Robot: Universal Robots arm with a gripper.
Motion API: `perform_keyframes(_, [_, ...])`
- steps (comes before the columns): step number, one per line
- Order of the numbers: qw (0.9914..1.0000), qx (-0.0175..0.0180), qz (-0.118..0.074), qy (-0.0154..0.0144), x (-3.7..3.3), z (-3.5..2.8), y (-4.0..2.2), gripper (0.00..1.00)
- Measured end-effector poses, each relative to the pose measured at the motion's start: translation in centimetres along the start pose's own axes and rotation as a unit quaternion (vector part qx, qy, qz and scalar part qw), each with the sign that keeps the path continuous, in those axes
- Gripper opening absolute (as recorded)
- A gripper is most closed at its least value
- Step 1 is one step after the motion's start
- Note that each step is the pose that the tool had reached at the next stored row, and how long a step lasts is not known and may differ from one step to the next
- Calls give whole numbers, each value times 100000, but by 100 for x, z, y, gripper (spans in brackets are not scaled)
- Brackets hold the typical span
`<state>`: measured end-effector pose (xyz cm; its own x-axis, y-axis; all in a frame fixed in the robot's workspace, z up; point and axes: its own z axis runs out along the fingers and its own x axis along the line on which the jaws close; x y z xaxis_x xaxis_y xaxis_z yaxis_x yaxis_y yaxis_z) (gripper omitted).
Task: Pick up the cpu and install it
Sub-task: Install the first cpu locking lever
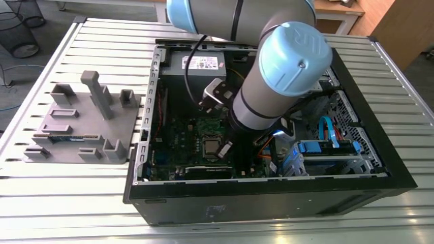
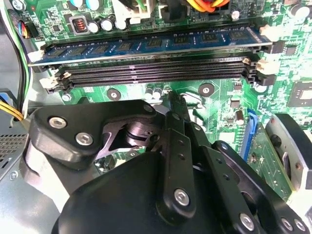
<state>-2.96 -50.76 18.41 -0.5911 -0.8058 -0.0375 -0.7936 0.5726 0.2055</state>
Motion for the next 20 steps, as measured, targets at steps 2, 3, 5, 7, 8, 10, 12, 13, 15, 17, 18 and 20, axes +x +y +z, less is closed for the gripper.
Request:
perform_keyframes(2, [100000,-23,-179,-5,-4,1,-3,11])
perform_keyframes(3, [100000,-7,-227,50,1,-7,-3,11])
perform_keyframes(5, [100000,-17,-258,30,9,-6,-8,11])
perform_keyframes(7, [100000,-27,-282,-16,10,-2,-4,11])
perform_keyframes(8, [100000,-42,-289,-51,9,1,-2,11])
perform_keyframes(10, [100000,-51,-287,-81,11,1,2,11])
perform_keyframes(12, [99999,-69,-289,-129,10,-7,5,11])
perform_keyframes(13, [99999,-83,-295,-161,9,-13,7,11])
perform_keyframes(15, [99999,-86,-293,-184,9,-28,11,11])
perform_keyframes(17, [100000,-75,-278,-93,11,-51,16,11])
perform_keyframes(18, [99999,-68,-282,-126,10,-57,18,11])
perform_keyframes(20, [99999,-58,-291,-137,10,-68,20,11])
